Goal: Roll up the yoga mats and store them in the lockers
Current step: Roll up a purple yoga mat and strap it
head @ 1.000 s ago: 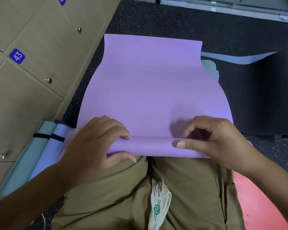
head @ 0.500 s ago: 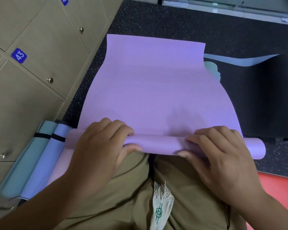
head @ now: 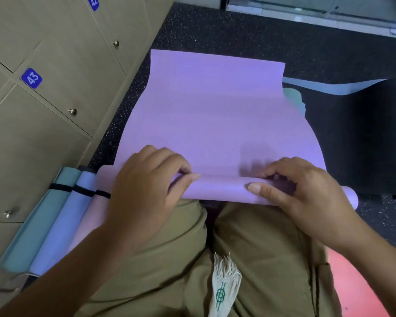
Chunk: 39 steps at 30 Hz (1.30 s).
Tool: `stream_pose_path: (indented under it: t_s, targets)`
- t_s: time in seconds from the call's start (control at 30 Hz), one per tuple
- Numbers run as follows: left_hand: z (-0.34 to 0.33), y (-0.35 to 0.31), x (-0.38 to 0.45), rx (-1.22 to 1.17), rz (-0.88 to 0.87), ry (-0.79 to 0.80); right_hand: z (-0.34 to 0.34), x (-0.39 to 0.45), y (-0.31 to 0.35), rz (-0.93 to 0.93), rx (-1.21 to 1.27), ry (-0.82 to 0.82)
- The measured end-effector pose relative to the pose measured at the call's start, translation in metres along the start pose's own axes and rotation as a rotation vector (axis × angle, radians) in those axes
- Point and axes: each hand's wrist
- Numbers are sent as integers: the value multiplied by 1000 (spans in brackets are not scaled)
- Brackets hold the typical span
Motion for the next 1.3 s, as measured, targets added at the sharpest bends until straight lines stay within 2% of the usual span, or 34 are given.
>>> stream_pose_path:
  t_s: [0.1, 0.2, 0.3, 0.5, 0.6, 0.73, 0.8, 1.0, 1.17, 1.3]
  targets:
    - [-5, -3, -10, 67, -27, -57, 9, 8, 5, -114, 111, 129]
    - [-11, -2, -18, 52, -22, -83, 11, 13, 7, -147, 141, 140]
    - [-14, 0, -17, 27, 4, -62, 7, 14, 7, -138, 95, 26]
    - [-12, 7, 4, -36, 101, 48, -17, 6, 8, 107, -155, -305]
    - [-9, 9, 13, -98, 182, 102, -27, -2, 5, 199, -259, -403]
    - [-9, 12, 23, -158, 277, 149, -30, -5, -2, 200, -245, -349]
    - [-9, 10, 26, -219, 292, 118, -28, -1, -4, 187, -240, -326]
    - [-22, 1, 15, -66, 66, -113, -20, 19, -8, 139, -193, -225]
    - [-27, 7, 7, 33, 24, -42, -20, 33, -4, 85, -183, -183]
    - [-25, 11, 19, 33, 33, -2, -22, 35, -5, 180, -137, -286]
Point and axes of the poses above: each hand's wrist, its own x-axis towards the middle knuckle, its own z-axis out of the back of the hand, y = z × x, and after that the axes turned 4 degrees about -z, right-handed
